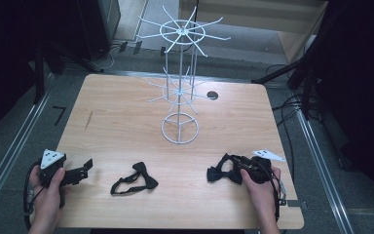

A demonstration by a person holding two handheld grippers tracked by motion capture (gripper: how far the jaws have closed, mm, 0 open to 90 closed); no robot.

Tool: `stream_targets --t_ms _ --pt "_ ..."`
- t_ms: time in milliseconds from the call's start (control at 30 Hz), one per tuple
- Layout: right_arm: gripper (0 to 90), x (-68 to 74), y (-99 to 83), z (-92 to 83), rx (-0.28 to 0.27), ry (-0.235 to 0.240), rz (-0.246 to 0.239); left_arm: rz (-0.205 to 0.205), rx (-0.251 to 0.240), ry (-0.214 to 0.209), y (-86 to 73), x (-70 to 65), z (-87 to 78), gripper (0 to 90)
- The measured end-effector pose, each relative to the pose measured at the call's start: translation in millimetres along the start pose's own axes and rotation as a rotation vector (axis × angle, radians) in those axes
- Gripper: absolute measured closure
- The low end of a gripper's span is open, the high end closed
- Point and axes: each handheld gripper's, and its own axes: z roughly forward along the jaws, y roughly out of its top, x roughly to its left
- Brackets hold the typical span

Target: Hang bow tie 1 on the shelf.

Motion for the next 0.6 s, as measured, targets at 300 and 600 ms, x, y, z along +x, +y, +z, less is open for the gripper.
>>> stream_targets --t_ms 300,600 --pt "79.3 4.5 -4.9 -0.3 0.015 -0.005 -0.014 -0.003 0.000 -0.005 0.0 0.9 -0.1 1.5" --pt "90.0 11.8 -4.9 -4.7 -0.020 0.026 -0.028 -0.001 -0.003 -0.004 -0.1 0.8 -0.4 1.5"
